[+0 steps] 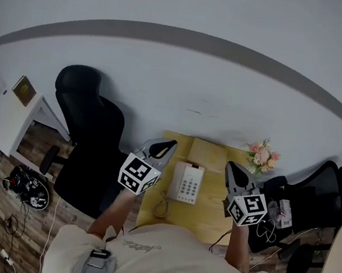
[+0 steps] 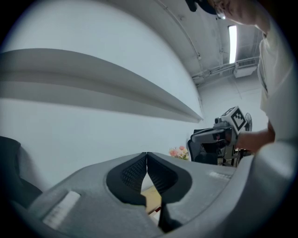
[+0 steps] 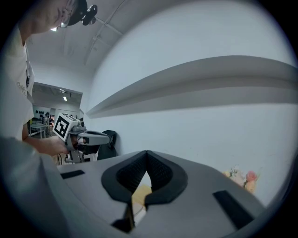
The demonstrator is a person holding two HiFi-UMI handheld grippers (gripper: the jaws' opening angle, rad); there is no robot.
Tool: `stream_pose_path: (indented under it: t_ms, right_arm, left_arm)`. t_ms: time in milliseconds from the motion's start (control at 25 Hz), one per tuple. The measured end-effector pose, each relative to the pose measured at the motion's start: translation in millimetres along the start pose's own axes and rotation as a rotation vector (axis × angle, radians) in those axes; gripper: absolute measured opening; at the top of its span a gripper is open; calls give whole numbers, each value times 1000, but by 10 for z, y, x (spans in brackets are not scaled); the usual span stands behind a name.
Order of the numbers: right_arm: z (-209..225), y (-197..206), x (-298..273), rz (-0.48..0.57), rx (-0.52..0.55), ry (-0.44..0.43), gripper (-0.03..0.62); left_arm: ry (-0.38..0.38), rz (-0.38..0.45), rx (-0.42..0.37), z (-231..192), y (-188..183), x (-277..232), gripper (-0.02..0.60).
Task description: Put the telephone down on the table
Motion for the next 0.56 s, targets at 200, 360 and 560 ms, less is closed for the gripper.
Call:
stream_pose_path:
  t_ms: [200, 360, 560]
  right_arm:
    - [-31, 22, -7, -5, 11, -3, 2]
    - [-43, 47, -32, -11, 24, 4, 2]
    - [-22, 16, -91, 1, 31, 13, 2]
  left_arm:
    - [3, -1, 12, -6, 67, 3, 17]
    - [3, -3, 31, -31, 162, -2, 17]
    - [-6, 12, 30, -121, 185, 15, 17]
Point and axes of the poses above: the fingertips, and each gripper's own axes: x backward along the fingers, z to its right, y out of its underside, the point moved 2 cm from there along x, backward along the fingers, and after that the axes turned 14 degrees about y, right-handed, at the moved point
